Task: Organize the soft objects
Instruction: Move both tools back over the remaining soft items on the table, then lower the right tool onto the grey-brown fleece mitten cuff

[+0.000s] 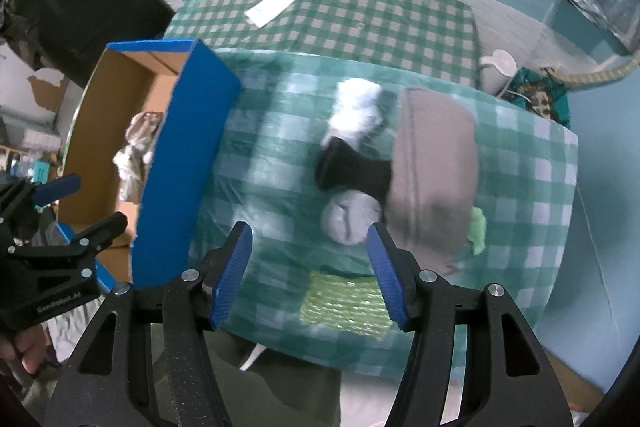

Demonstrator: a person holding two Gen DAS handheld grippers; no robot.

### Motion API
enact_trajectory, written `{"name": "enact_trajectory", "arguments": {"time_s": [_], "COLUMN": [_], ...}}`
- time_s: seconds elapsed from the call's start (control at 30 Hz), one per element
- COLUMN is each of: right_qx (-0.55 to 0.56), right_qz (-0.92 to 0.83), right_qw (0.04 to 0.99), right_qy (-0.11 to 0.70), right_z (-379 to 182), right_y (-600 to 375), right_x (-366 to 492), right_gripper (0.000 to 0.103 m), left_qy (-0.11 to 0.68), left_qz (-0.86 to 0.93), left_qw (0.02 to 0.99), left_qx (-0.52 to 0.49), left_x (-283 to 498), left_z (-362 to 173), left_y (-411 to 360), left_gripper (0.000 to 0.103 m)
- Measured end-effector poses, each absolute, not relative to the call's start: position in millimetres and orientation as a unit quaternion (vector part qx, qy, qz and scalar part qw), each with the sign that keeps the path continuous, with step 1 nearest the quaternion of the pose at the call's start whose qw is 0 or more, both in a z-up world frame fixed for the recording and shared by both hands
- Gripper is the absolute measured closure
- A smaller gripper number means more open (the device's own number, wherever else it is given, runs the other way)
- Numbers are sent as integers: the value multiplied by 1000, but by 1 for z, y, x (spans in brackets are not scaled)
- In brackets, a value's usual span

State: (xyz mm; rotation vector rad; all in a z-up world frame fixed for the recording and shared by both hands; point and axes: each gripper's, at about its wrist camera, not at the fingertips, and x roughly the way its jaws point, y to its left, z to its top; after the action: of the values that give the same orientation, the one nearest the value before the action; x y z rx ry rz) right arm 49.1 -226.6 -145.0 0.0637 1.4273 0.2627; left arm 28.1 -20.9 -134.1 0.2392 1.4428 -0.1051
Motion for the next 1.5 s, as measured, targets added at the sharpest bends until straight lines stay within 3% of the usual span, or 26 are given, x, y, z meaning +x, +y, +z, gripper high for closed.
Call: {"name": "enact_trajectory", "arguments": {"time_s": [0.63,1.5], "right_qx": [50,18], "right_qz": [59,39], "right_qw": [726,690], "right_qy": [683,723], "right_z": [-180,-260], "right_y": [-298,-294], "right_x": [43,64], "right_gripper": [42,41], "left_qy": [673,679], "left_qz": [-82,-92], "left_qw": [722,708], "left_qx": [136,172], "left_x": [31,45], "left_z": [-159,-202], "left_y": [-78,-126], "left_gripper": [25,25]}}
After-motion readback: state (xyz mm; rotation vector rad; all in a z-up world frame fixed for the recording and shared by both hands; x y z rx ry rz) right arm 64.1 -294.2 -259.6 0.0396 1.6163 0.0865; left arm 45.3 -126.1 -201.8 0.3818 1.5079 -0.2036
